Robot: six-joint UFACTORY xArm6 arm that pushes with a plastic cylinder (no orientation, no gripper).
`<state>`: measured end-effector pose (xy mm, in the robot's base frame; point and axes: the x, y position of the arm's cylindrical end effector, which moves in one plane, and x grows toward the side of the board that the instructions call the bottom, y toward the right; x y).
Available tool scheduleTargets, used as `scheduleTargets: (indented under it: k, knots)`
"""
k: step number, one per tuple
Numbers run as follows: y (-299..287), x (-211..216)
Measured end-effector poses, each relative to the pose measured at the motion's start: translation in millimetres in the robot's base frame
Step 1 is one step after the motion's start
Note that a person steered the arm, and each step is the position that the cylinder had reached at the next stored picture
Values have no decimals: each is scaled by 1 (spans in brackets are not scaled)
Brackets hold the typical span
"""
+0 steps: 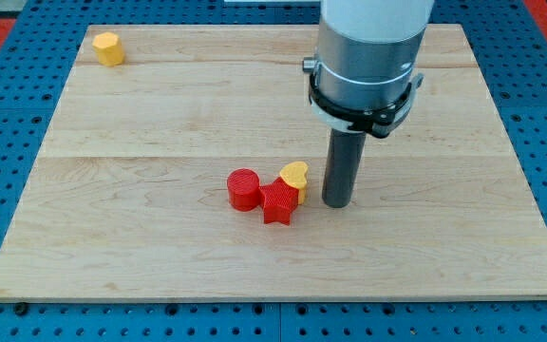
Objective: Place the yellow heart vertically towards yellow pentagon
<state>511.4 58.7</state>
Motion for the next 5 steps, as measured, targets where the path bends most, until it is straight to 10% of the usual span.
scheduleTargets:
  k: [3, 5]
  knots:
    - [-134, -38]
    - [-61, 10]
